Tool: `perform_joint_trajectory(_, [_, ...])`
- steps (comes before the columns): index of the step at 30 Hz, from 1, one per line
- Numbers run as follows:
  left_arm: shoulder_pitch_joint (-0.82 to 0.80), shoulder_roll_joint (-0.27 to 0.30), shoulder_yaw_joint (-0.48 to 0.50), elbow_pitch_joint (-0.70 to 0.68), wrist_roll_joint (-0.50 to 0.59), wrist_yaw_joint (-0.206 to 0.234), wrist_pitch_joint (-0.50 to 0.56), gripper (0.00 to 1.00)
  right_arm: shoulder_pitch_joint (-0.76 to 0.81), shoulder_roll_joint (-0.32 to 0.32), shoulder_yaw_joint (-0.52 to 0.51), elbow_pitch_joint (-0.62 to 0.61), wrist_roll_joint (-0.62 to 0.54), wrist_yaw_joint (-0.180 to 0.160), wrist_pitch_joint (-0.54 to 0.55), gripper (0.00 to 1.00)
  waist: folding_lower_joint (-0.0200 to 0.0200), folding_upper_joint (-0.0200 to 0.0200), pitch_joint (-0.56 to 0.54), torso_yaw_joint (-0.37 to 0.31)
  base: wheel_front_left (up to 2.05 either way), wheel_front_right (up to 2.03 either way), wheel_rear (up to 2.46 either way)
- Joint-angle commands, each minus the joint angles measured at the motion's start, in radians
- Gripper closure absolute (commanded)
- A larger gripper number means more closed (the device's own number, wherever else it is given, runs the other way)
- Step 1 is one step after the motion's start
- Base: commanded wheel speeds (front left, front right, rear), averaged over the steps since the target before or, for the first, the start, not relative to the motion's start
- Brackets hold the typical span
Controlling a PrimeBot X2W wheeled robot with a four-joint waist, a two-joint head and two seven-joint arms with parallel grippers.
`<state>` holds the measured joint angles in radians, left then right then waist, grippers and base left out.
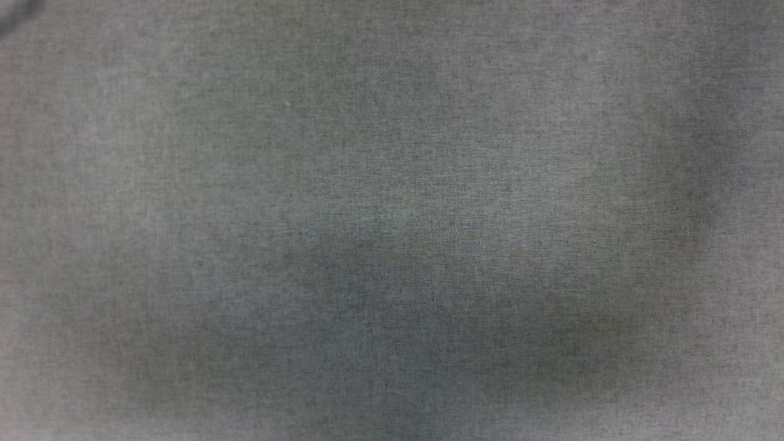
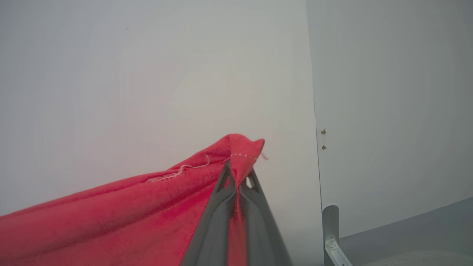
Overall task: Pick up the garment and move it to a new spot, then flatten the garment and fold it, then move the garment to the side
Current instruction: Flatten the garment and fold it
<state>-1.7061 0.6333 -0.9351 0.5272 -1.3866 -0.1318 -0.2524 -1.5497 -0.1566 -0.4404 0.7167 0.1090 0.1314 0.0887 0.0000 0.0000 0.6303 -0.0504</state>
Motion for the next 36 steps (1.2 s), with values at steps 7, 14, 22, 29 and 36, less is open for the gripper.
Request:
perform_joint_trajectory(7, [0.273, 0.086, -0.028, -0.212, -0.030, 0.002, -0.012, 1.00, 0.239, -0.061, 0.191, -0.075, 0.191, -0.001, 0.060, 1.00, 0.0000, 0.0000, -0.014, 0.009, 0.00, 0.00, 0.00])
perform_joint_trajectory(14, [0.610, 0.085, 0.129, -0.381, 0.072, 0.002, -0.011, 1.00, 0.562, -0.144, 0.283, -0.305, 0.373, -0.001, 0.180, 1.00, 0.0000, 0.0000, -0.062, 0.029, 0.00, 0.00, 0.00])
perform_joint_trajectory(22, [0.969, 0.068, 0.280, -0.521, 0.268, 0.002, -0.011, 1.00, 0.986, -0.138, 0.254, -0.629, 0.477, -0.001, 0.315, 1.00, 0.0000, 0.0000, -0.118, 0.038, 0.00, 0.00, 0.00])
perform_joint_trajectory(29, [1.207, 0.048, 0.351, -0.596, 0.368, 0.002, -0.011, 1.00, 1.234, -0.074, 0.188, -0.814, 0.485, -0.001, 0.417, 1.00, 0.0000, 0.0000, -0.153, 0.030, 0.00, 0.00, 0.00])
perform_joint_trajectory(36, [1.429, 0.056, 0.409, -0.671, 0.431, 0.002, -0.011, 1.00, 1.412, -0.023, 0.126, -0.927, 0.508, -0.001, 0.491, 1.00, 0.0000, 0.0000, -0.187, 0.026, 0.00, 0.00, 0.00])
